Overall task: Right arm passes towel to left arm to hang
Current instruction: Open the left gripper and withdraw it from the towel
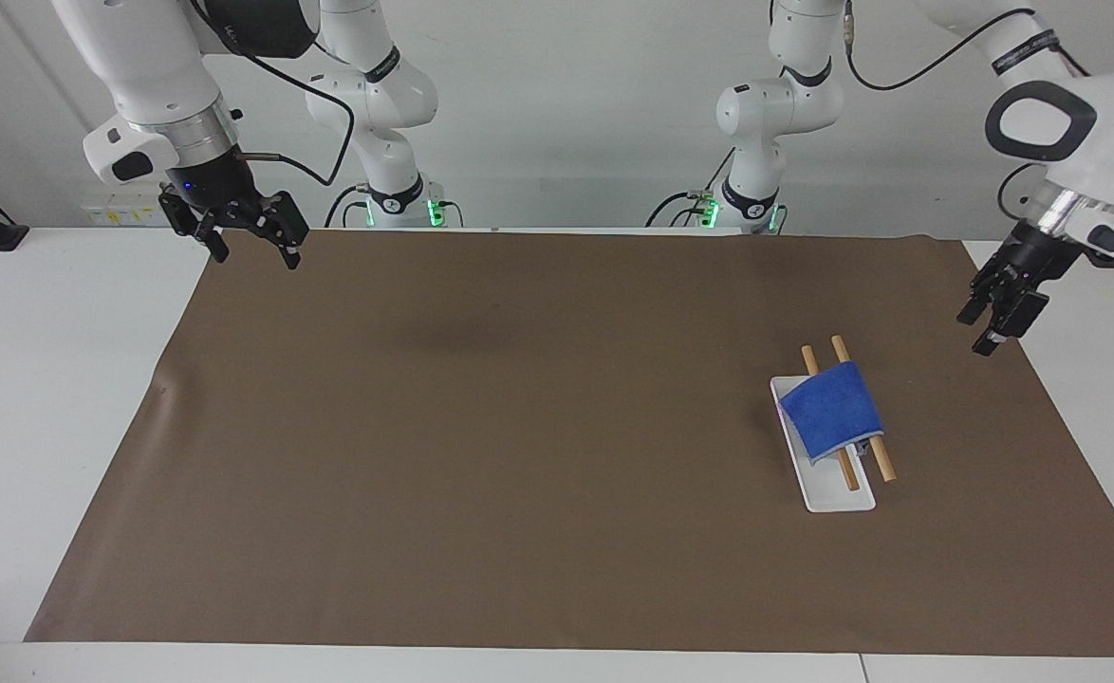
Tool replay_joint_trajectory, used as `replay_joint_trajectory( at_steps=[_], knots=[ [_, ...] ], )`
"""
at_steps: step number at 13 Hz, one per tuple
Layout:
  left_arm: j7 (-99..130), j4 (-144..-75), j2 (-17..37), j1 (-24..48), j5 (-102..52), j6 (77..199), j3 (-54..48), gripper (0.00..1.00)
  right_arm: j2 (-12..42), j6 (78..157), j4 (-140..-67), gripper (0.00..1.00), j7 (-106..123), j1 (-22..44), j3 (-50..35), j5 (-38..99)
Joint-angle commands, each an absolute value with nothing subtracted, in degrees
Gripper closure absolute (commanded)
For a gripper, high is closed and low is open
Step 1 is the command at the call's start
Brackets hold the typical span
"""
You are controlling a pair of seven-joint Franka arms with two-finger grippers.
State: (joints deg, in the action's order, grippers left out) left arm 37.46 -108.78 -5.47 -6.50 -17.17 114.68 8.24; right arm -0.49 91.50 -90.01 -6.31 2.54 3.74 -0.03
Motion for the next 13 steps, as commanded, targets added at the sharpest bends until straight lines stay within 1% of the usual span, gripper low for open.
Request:
replay_joint_trajectory(
  at_steps=[1,3,4,7,10,13],
  knots=[
    [37.79,-101.19,-5.01,-5.98,-12.23,105.41,7.21,0.00,-0.44,90.70,-89.83,0.00,-7.21,2.11,3.69,1.05],
    [37.62,-95.57,-5.18,-5.80,-8.90,97.95,4.07,0.00,-0.44,90.70,-89.82,0.00,-7.21,2.11,3.69,1.05],
    [37.27,-93.71,-5.36,-5.71,-4.87,94.34,1.43,0.00,-0.44,90.96,-89.82,0.00,-7.21,2.11,3.69,1.05],
    [35.43,-93.51,-7.38,-5.54,4.55,91.24,-8.15,0.00,-0.44,90.79,-89.82,0.00,-7.03,2.11,3.69,1.05],
    [25.97,-93.86,-7.47,-3.61,5.10,89.56,-9.14,0.00,-0.44,90.88,-89.74,0.00,-6.77,1.93,3.69,1.14],
    [12.95,-95.10,-8.17,-3.69,5.10,89.30,-8.27,0.00,-0.53,88.51,-89.65,0.00,-6.77,2.02,3.69,1.05]
  ],
)
